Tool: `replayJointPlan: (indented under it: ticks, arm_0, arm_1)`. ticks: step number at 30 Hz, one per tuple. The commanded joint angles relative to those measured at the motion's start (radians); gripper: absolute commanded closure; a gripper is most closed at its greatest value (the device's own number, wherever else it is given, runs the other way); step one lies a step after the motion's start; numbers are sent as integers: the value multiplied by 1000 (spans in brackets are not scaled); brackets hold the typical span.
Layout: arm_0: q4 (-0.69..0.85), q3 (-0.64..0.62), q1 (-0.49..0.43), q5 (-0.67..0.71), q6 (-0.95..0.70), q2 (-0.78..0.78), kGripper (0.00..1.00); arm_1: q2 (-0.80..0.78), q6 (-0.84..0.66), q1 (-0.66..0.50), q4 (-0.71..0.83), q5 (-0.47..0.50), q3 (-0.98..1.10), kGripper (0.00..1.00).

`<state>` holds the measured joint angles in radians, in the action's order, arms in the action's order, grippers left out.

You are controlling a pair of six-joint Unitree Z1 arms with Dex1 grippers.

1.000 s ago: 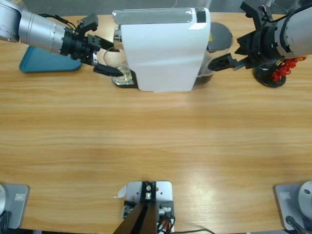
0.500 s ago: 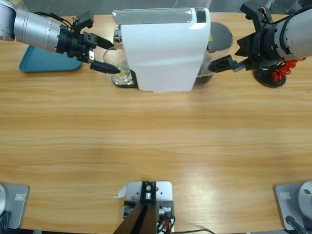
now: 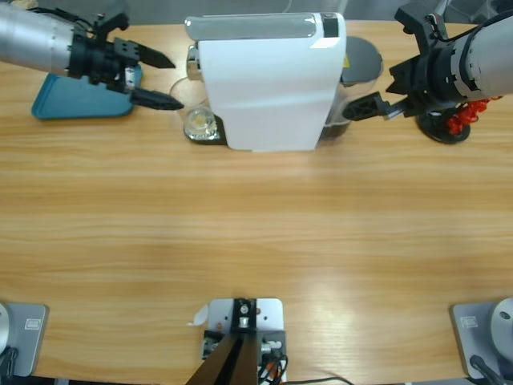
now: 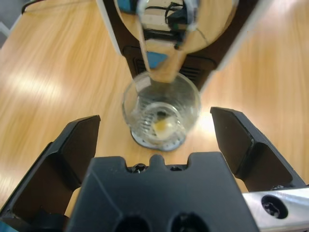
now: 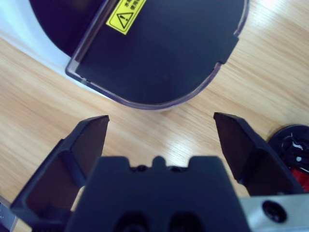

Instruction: Pour coffee

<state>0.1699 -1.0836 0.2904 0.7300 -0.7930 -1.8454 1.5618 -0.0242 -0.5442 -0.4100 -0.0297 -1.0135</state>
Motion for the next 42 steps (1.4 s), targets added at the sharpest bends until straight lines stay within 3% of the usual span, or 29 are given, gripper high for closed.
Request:
replayJointPlan:
  ticks: [1, 6, 11, 14, 17, 19, 20, 25, 32, 42]
  arm_0:
    - [-6, 156, -15, -38, 43, 198, 9]
    - [82, 164, 6, -130, 155, 318, 9]
    - [318, 120, 80, -319, 279, 371, 9]
    - [385, 121, 108, -336, 355, 399, 9]
    - [416, 121, 125, -369, 454, 434, 9]
    - [431, 121, 126, -411, 502, 445, 9]
    - [434, 122, 126, -428, 523, 446, 9]
    - [434, 129, 127, -435, 585, 458, 17]
    - [435, 133, 127, -451, 594, 454, 27]
    - [433, 152, 127, -451, 594, 446, 27]
  arm_1:
    - [-7, -8, 9, -38, -6, 0, 1]
    - [-14, -68, 9, -236, 4, -197, 10]
    - [44, -185, 9, -412, 47, -459, 369]
    - [100, -192, -5, -487, 44, -569, 385]
    - [147, -197, -31, -540, 37, -689, 683]
    - [190, -197, -44, -583, 19, -784, 934]
    - [212, -195, -48, -596, 8, -821, 1000]
    - [295, -163, -54, -663, 8, -939, 1000]
    - [335, -197, -54, -803, -84, -1028, 1000]
    - [370, -206, -60, -829, -128, -1061, 1000]
